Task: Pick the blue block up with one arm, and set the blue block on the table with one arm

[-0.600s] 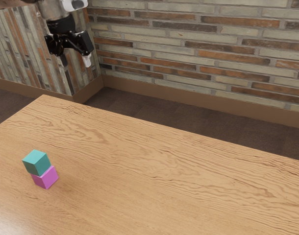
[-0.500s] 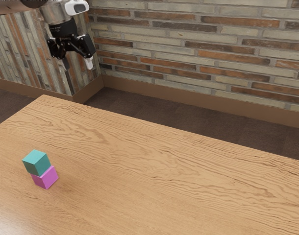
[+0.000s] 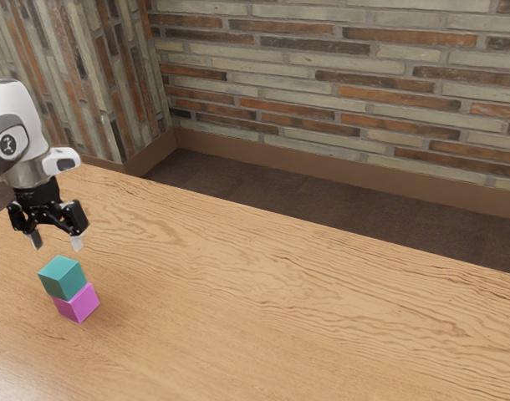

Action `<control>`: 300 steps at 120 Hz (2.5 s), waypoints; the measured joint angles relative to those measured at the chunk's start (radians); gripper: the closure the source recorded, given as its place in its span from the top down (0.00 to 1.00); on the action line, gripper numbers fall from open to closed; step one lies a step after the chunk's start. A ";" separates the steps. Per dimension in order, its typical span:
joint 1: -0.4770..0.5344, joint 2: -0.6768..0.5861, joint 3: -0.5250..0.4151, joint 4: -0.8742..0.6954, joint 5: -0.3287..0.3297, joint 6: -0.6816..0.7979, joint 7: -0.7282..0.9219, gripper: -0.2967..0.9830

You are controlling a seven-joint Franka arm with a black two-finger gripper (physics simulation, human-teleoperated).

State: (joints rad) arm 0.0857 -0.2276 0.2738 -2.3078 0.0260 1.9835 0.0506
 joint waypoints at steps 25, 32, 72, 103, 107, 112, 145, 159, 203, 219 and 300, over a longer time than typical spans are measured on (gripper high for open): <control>0.007 0.093 0.037 -0.011 0.024 0.185 0.118 0.76; 0.012 0.106 0.047 -0.012 0.027 0.217 0.151 0.76; 0.013 0.115 0.061 -0.090 0.024 0.304 0.290 0.76; 0.013 0.116 0.061 -0.113 0.021 0.323 0.356 0.77; 0.013 0.123 0.061 -0.113 0.016 0.324 0.363 0.77; 0.013 0.132 0.061 -0.113 0.011 0.327 0.371 0.77; 0.013 0.177 0.061 -0.112 -0.023 0.348 0.410 0.75; 0.014 0.184 0.061 -0.112 -0.035 0.353 0.422 0.69; 0.014 0.186 0.063 -0.110 -0.060 0.376 0.443 0.57; -0.001 0.178 0.090 -0.091 -0.061 0.368 0.445 0.55; 0.010 -0.020 -0.385 -0.313 -0.145 0.330 0.239 0.54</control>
State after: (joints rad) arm 0.0959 -0.2476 -0.1112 -2.6211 -0.1195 2.3133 0.2897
